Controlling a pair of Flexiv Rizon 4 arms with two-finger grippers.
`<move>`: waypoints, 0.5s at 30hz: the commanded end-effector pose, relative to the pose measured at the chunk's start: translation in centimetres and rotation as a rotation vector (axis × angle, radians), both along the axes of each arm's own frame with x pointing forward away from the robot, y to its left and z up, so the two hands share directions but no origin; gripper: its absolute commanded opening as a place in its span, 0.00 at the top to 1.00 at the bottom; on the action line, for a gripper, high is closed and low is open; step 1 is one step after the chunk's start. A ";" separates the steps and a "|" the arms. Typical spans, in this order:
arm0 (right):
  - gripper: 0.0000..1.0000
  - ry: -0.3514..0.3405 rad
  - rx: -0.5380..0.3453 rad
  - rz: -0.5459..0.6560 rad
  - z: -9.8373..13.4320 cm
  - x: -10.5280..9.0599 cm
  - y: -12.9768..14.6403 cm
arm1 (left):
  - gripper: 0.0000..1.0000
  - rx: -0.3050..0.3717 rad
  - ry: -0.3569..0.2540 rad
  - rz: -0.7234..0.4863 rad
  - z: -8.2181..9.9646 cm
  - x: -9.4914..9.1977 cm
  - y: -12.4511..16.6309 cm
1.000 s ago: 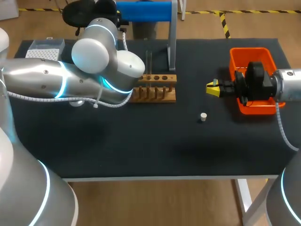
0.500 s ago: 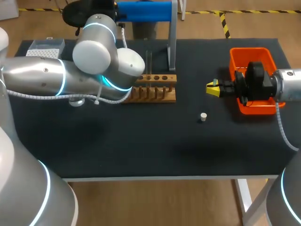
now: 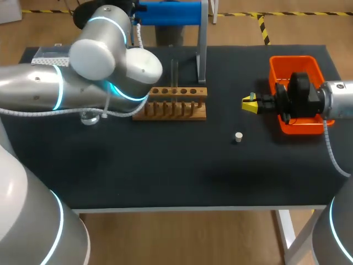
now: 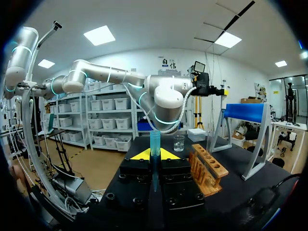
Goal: Invert the test tube, pick up the pipette, mount the tip to pipette, aspirate from beaker and dispense into the tube, eject the tip, return the pipette, and cap with the stopper.
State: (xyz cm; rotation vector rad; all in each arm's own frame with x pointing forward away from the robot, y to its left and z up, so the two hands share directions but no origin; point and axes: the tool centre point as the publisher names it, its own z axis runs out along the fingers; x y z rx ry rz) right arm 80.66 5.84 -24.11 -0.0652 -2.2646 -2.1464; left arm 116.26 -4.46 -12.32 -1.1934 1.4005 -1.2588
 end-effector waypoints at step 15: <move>1.00 0.000 -0.003 -0.001 0.1 -0.1 -0.1 | 1.00 -0.035 0.147 -0.764 4.2 -5.7 1.4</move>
